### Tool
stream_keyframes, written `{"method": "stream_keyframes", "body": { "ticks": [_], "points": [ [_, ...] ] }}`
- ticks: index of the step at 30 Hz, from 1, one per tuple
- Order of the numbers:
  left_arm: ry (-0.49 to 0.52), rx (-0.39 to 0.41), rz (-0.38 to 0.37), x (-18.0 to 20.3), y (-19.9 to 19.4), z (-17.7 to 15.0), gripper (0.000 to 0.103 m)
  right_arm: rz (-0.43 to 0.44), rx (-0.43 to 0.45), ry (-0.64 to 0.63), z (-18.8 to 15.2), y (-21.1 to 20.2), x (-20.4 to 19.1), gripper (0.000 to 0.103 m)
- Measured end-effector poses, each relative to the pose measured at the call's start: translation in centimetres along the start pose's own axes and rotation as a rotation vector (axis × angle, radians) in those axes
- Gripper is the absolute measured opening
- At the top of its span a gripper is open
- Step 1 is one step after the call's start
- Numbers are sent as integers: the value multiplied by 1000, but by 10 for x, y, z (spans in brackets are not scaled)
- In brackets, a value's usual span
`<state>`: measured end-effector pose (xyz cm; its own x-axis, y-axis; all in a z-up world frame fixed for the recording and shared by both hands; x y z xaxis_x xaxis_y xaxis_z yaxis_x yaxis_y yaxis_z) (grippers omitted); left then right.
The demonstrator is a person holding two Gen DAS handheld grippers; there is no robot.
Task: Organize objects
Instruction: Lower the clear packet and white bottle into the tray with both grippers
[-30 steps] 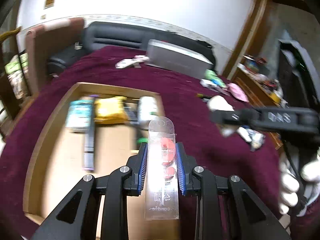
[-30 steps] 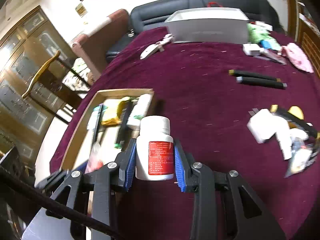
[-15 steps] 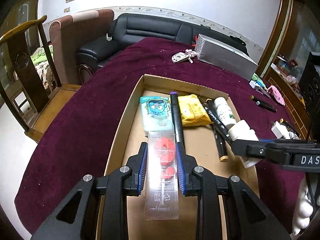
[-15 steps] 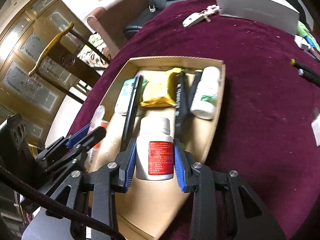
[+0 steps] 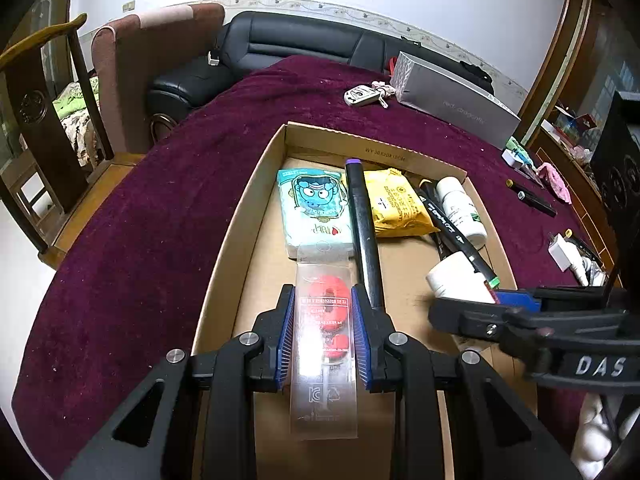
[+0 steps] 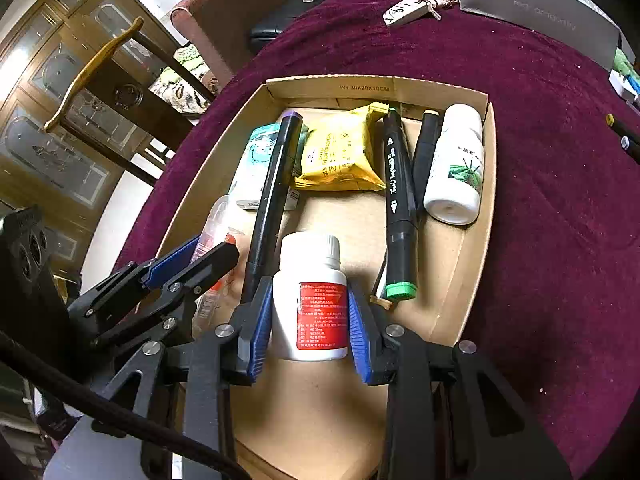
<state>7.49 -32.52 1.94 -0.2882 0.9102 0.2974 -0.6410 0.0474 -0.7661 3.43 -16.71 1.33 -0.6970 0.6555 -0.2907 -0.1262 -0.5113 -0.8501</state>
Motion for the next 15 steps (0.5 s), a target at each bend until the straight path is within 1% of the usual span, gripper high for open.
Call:
{"method": "stream_keyframes", "body": {
  "ticks": [5,12,14,15],
  "points": [
    [-22,-13,-1,-5,4,2,23,-39,-3,-17,1,5,-3,33],
    [-56,-5,-20,-10,2,4,25,-37,-13,-4,-2,15,-3,33],
    [-61,-2,-35,-10,1,4,28,-37,-8,6,-3,14,-2,33],
    [-67,-2,-43,-10,0,4,33,-30,-4,13,-3,13,-2,33]
  ]
}}
Point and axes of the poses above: each gripper's, at about its wrist camera, not at the fingertips, and y roughly the way its jaws point, x to its right, z to its top, the point moved 2 cm from there along y, roughly the way its jaws point, and after that the axes turned 10 degrees about -y, right-handed, at the moved point
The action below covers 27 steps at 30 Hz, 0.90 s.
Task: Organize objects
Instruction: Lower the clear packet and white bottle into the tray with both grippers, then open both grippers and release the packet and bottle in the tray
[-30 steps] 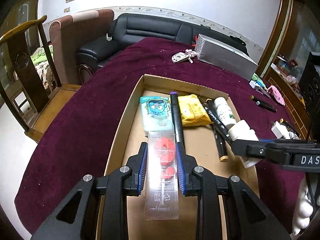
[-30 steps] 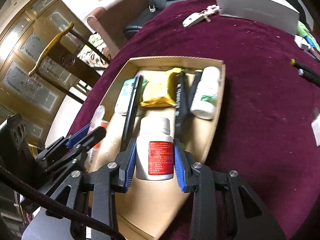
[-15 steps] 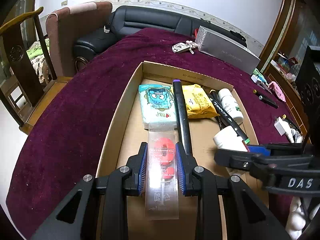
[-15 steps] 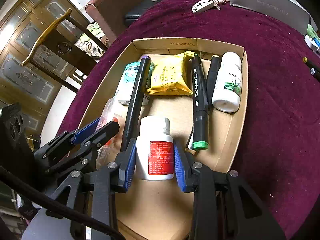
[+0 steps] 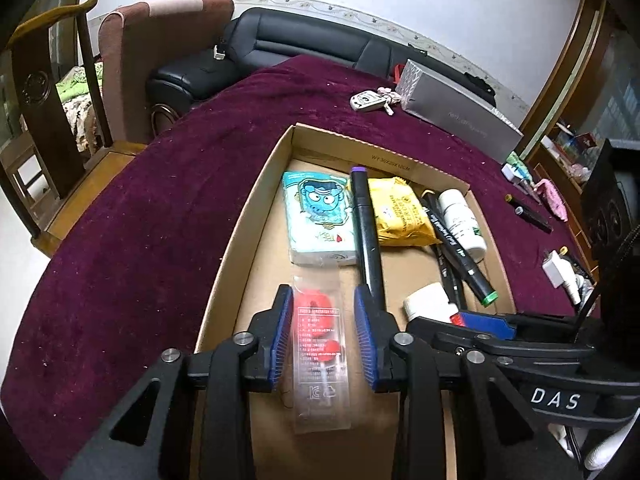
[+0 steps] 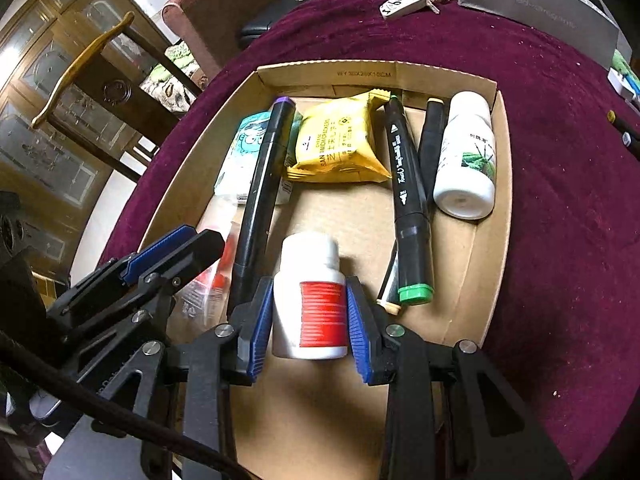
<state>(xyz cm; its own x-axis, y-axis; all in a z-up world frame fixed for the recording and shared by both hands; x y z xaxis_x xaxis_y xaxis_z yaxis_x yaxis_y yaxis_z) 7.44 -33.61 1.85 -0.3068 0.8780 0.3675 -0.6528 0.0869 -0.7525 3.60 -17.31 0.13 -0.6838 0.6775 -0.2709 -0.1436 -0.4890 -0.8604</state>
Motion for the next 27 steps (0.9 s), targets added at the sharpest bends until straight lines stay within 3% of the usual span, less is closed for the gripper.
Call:
{"method": "stream_keyframes", "body": {
  "ticks": [5,8,11,16,19,21,24,27],
  "points": [
    [-82,10,-80,-9,-11,2,35,64,70,44,4,-20,11,33],
    [-105,39,-125,-9,-26,1,37,70,170,104,12,-45,29,42],
    [-126,79,-166,-9,-43,-2,48,88,237,177,26,-58,47,52],
    [-144,108,-201,-14,-58,-6,48,52,207,230,47,-40,65,52],
    [-164,106,-207,-25,-60,-8,48,144,98,260,48,-8,61,52],
    [-178,103,-210,-31,-61,-8,48,180,65,243,45,-2,51,60],
    [-185,110,-209,-39,-63,-10,48,273,83,186,49,-10,33,60],
    [-194,109,-209,-44,-61,-11,48,194,152,132,60,-24,16,60]
  ]
}}
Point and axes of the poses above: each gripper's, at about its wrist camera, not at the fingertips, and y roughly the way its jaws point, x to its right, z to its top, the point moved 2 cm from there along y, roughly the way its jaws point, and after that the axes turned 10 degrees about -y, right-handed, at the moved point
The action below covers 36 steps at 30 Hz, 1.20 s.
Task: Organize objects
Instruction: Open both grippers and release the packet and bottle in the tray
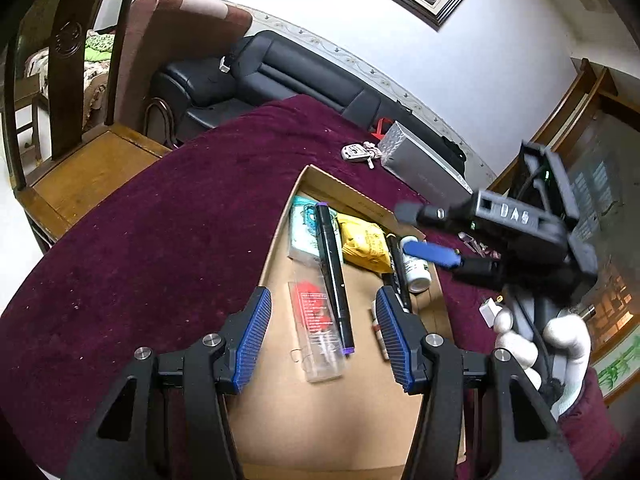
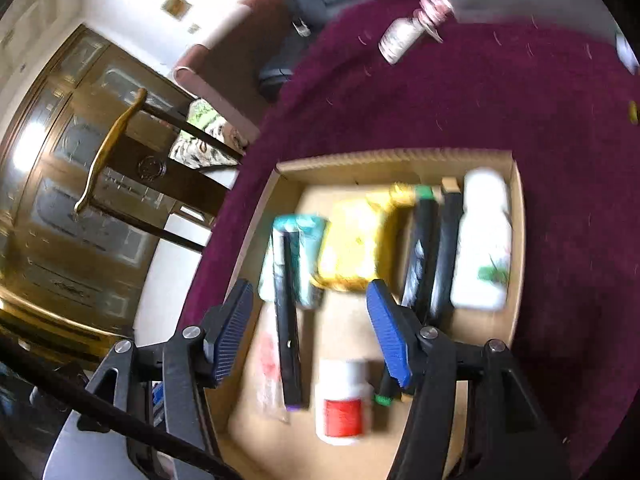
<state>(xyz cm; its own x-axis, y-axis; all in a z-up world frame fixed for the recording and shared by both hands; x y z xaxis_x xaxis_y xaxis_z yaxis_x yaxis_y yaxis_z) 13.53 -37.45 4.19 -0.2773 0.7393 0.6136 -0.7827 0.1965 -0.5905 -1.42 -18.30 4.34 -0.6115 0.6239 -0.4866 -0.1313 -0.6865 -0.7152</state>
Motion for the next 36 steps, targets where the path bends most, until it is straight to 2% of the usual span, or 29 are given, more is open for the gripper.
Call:
{"method": "stream_keyframes", "body": {
  "ticks": [4,8,10,12,13,16,18,20,22,25,27,28,30,32,36],
  "points": [
    [-25,-8,2,-7,2,0,48,113,-49,-19,9,24,-30,60],
    [-37,-11,4,-13,2,-2,48,183,-133,-24,7,56,-43,60],
    [-41,-13,5,-16,1,-3,48,175,-170,-8,4,69,-38,59],
    [-45,-15,1,-19,0,-3,48,165,-193,33,-3,74,-27,54],
    [-44,-15,0,-19,-1,-4,48,140,-180,47,-5,70,-23,54],
    [-45,-11,-7,-20,-2,-4,48,-7,-110,57,-12,41,-13,54],
    [-47,-10,-11,-20,-2,-4,48,-8,-103,61,-14,31,-10,54],
    [-48,-15,-14,-19,-1,-6,48,37,-88,70,-16,22,-13,54],
    [-45,-16,-10,-17,-1,-6,49,18,-65,47,-11,19,-15,55],
    [-45,-11,-16,-15,-5,-7,49,-45,-80,5,-1,34,-18,55],
    [-44,-5,-14,-14,-7,-7,49,-117,-129,3,-1,46,-14,57],
    [-42,-2,-16,-14,-9,-6,49,-126,-144,15,-2,53,-10,57],
    [-34,7,-13,-12,-12,-6,49,-42,-177,41,-5,61,-9,57],
    [-22,14,-2,-10,-13,-5,50,18,-150,57,-5,53,-11,57],
    [-23,20,3,-9,-12,-5,54,-30,-34,15,0,10,-7,57]
  ]
}}
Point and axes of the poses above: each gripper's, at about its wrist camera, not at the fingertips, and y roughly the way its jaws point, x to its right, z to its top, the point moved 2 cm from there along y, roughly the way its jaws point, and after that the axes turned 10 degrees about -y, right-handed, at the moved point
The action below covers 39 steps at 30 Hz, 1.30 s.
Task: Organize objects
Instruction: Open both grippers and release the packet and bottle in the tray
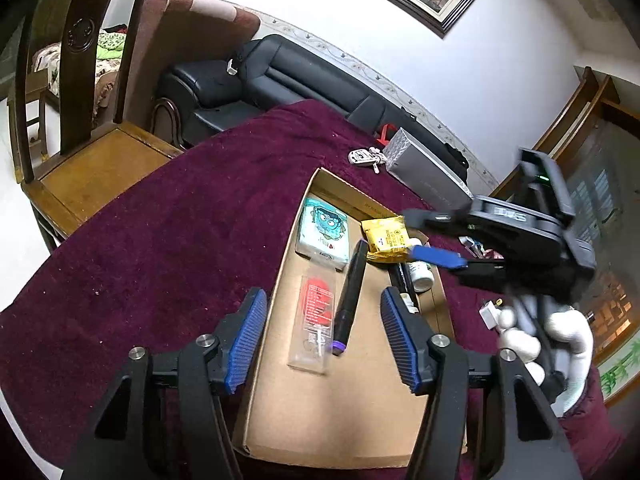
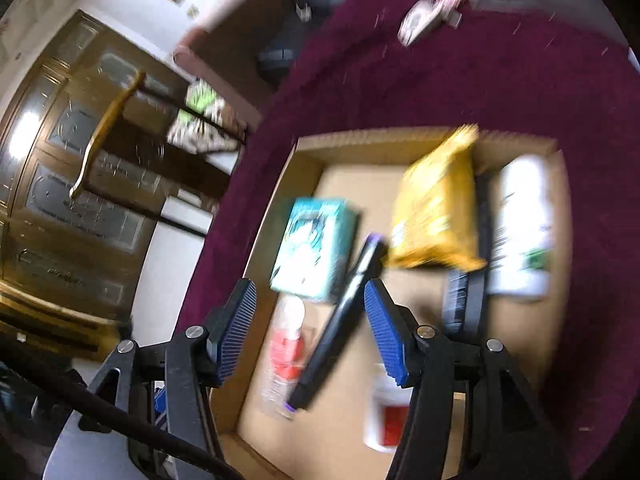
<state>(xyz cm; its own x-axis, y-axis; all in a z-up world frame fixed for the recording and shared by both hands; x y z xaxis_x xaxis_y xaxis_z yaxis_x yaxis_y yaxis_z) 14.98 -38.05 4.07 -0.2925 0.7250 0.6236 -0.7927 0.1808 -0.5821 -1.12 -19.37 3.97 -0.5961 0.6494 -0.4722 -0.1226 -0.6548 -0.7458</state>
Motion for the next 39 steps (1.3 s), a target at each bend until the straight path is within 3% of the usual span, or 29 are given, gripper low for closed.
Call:
{"method": "stream_keyframes", "body": {
  "ticks": [4,8,10,11,13,14,17,22,26,30,31,34,37,39],
  "points": [
    [-2,-17,-5,5,5,-5,54,-91,68,20,-1,-28,27,62],
    [10,-32,-14,15,7,-11,54,-95,-11,77,-10,-7,44,62],
    [18,-37,-16,18,5,-14,54,-61,-68,97,-15,8,47,66],
    [23,-35,-14,19,4,-15,54,-54,-66,79,-15,10,45,66],
    [33,-27,-9,20,1,-14,54,62,-70,58,-13,9,36,66],
    [32,-25,-6,20,0,-14,54,61,-31,56,-10,1,33,66],
    [18,-22,-5,18,0,-12,54,-34,66,26,7,-16,29,65],
    [22,-41,3,19,5,-15,54,-123,101,53,26,-3,35,65],
    [14,-49,11,16,8,-14,54,17,-4,95,28,31,34,70],
    [6,-53,12,14,12,-13,54,35,-39,75,32,38,39,71],
    [5,-56,9,15,13,-14,54,26,-47,81,32,38,43,66],
    [12,-59,6,17,14,-14,54,-11,-83,81,23,30,45,66],
    [19,-55,6,21,14,-14,54,25,-102,105,8,20,49,66],
    [35,-50,6,26,12,-15,54,67,-59,119,3,5,49,66]
  ]
}}
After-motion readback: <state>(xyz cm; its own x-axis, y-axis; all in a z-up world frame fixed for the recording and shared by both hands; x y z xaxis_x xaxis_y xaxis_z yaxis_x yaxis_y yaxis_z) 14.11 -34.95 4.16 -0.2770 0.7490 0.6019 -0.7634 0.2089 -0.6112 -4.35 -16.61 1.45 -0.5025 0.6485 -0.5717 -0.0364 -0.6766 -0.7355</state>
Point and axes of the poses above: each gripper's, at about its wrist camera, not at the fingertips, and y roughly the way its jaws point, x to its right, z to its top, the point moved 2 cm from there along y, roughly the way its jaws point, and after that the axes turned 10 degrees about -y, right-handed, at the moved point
